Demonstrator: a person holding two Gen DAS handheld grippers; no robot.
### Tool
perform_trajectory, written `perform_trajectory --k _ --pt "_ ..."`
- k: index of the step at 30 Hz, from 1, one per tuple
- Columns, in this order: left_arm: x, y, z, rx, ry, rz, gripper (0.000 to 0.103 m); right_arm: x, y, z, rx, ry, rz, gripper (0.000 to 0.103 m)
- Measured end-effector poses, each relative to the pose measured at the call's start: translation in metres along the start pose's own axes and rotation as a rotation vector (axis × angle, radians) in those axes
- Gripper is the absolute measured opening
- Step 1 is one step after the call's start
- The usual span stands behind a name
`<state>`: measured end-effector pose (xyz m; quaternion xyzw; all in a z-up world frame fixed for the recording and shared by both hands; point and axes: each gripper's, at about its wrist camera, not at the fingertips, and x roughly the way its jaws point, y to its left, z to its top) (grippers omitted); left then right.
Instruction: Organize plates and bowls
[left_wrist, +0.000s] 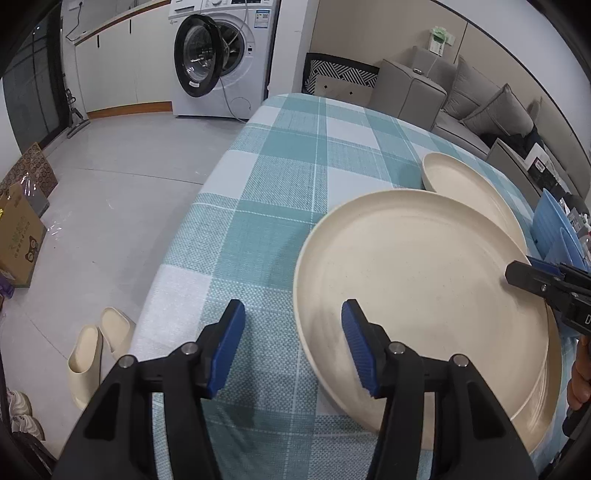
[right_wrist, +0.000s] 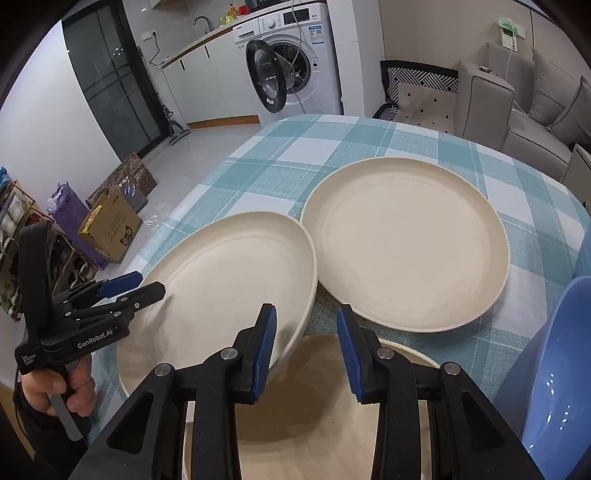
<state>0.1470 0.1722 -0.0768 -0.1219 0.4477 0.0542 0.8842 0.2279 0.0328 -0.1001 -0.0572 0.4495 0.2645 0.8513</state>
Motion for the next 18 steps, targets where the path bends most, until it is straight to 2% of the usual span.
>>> perform_trajectory --k 2,5,8,11,18 --pt "0.001 -0.002 -0.001 0.015 -0.002 -0.011 0.035 0.001 0.001 0.000 -0.008 0.000 -0.004 0.035" --pt "-0.001 -0.005 -0.002 0.027 -0.008 -0.034 0.026 0.001 0.003 0.000 -0.016 -0.002 0.000 0.031" --pt "-0.004 -0.011 -0.002 0.051 -0.017 -0.029 0.025 0.003 0.007 -0.002 -0.026 0.006 0.010 0.025" --pt "-0.008 -0.014 -0.002 0.060 -0.025 -0.027 0.025 0.000 0.012 -0.003 -0.048 -0.018 -0.033 0.023" --pt "-0.025 -0.017 0.001 0.074 -0.061 -0.018 0.025 -0.013 0.012 -0.005 -0.050 -0.048 -0.032 0.022"
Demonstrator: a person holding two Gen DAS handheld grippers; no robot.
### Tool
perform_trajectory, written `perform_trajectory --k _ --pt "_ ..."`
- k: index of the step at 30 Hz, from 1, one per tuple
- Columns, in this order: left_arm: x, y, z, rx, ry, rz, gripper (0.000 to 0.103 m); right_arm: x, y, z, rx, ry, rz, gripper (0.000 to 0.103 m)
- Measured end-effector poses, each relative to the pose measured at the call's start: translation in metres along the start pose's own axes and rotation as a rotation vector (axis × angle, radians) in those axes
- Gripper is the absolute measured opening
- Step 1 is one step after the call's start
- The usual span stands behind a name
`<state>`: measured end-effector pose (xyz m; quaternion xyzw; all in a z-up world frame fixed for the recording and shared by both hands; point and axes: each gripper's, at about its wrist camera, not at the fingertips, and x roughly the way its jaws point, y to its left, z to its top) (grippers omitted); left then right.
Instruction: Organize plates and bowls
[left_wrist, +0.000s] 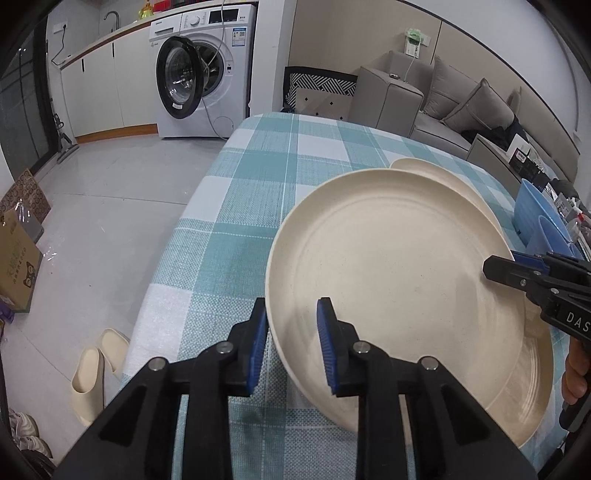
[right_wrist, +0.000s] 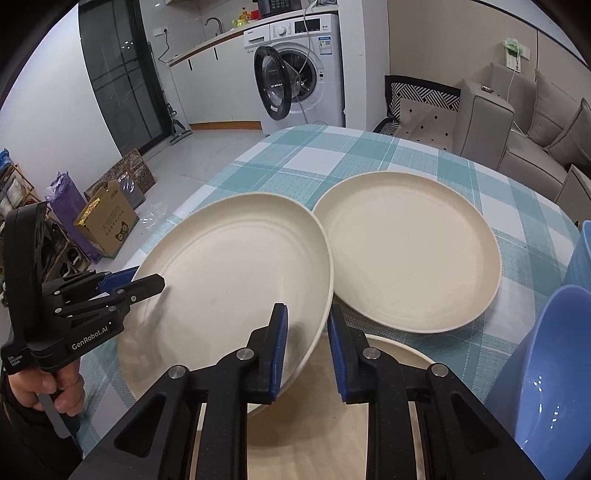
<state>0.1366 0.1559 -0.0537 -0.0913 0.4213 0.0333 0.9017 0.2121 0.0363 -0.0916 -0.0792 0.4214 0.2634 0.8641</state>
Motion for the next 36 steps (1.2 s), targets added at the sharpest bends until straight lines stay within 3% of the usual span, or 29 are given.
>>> perform_trajectory --k 36 --pt "-0.035 -0.077 -0.006 0.191 -0.046 -0.043 0.025 -0.075 -0.043 -0.064 0.144 -0.026 -0.033 0.022"
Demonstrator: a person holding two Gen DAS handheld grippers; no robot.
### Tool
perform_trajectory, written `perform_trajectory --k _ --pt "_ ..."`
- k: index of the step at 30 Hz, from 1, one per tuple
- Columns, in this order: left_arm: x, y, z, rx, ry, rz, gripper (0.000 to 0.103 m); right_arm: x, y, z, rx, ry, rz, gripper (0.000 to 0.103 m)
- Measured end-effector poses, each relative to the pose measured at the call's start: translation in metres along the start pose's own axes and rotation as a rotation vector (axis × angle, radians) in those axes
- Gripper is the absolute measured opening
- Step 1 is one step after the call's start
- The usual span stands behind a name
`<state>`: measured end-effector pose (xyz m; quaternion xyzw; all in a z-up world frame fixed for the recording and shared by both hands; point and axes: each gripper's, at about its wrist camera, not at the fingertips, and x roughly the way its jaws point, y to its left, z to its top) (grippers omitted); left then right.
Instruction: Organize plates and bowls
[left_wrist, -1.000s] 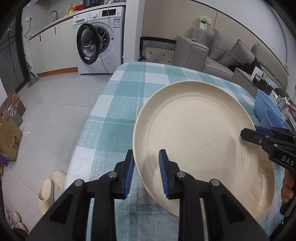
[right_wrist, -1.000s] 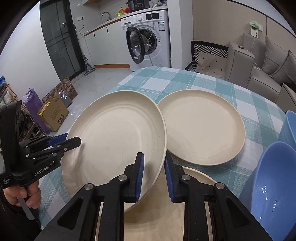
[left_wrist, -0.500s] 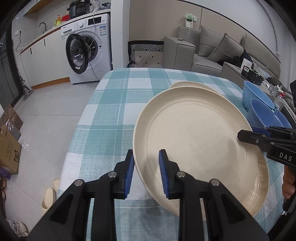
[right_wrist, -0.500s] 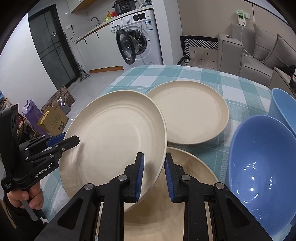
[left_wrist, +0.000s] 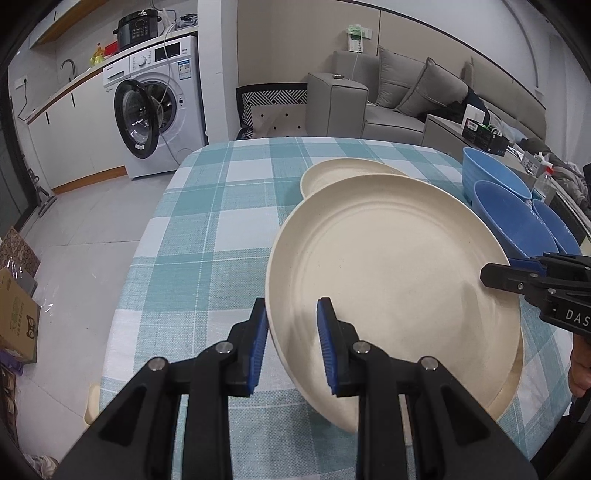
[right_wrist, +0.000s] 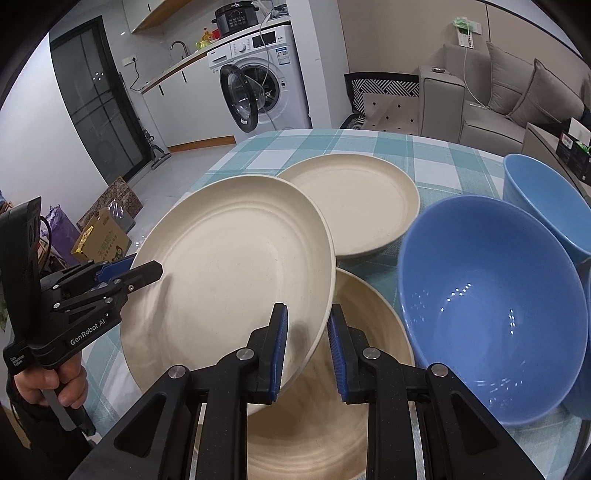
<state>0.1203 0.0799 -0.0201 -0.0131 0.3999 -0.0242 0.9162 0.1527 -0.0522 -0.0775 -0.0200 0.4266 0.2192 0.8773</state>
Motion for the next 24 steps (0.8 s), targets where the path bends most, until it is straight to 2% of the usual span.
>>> perform_trajectory --k 24 --pt "0.009 -0.047 -0.013 0.107 0.037 -0.004 0.025 -0.017 -0.030 -0.049 0.072 -0.006 -0.043 0.023"
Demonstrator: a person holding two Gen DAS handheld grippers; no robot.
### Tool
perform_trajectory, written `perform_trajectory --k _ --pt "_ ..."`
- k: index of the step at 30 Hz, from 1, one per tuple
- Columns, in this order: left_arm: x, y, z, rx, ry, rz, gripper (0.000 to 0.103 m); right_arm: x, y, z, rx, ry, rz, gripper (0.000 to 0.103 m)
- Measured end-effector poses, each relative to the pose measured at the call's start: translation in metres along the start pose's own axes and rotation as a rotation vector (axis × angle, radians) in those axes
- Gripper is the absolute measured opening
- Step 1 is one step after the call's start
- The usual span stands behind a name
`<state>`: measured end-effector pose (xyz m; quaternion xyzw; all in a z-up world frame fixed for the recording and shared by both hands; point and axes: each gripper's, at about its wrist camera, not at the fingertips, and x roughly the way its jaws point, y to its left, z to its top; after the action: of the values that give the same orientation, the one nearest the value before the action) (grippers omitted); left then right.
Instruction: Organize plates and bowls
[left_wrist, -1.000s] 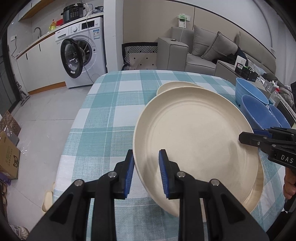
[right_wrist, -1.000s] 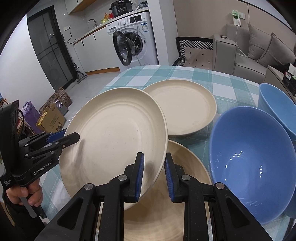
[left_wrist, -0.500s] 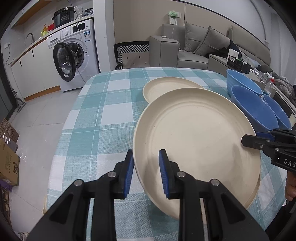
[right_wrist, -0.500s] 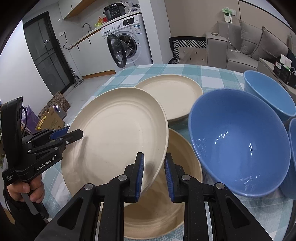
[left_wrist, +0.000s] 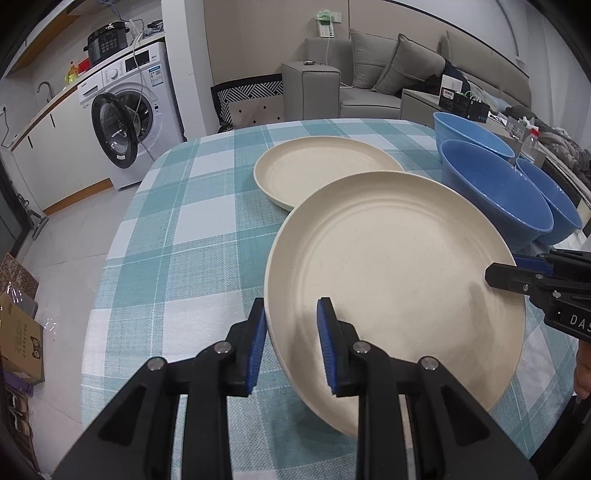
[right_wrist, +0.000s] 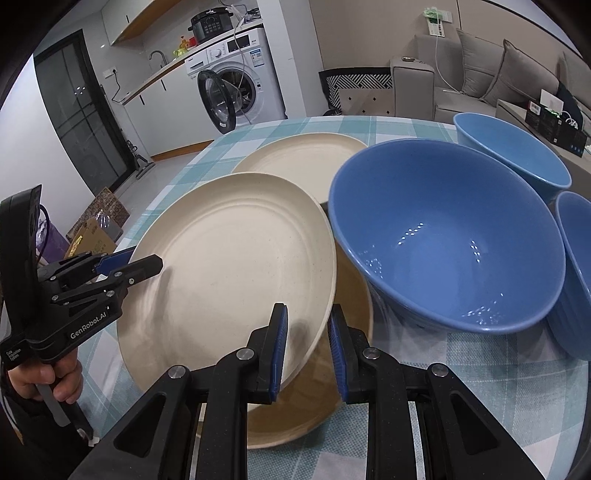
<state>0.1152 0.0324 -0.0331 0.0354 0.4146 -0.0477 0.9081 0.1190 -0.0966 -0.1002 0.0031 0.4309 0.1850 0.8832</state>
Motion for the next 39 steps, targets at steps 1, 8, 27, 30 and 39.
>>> perform_trajectory --k 1,8,27,30,39 --pt "0.000 -0.002 -0.001 0.005 0.002 -0.001 0.025 -0.001 -0.001 -0.001 0.000 -0.001 -0.002 0.023" --pt "0.003 -0.013 -0.005 0.033 0.018 0.011 0.025 -0.002 -0.005 -0.007 -0.022 -0.008 -0.027 0.023" --pt "0.007 -0.025 -0.008 0.096 0.048 0.027 0.026 0.005 0.006 -0.016 -0.128 0.012 -0.152 0.023" --pt "0.007 -0.027 -0.008 0.106 0.048 0.036 0.027 0.005 0.007 -0.017 -0.142 0.013 -0.175 0.023" --pt "0.006 -0.035 -0.011 0.144 0.043 0.028 0.030 0.010 0.005 -0.020 -0.164 0.021 -0.203 0.025"
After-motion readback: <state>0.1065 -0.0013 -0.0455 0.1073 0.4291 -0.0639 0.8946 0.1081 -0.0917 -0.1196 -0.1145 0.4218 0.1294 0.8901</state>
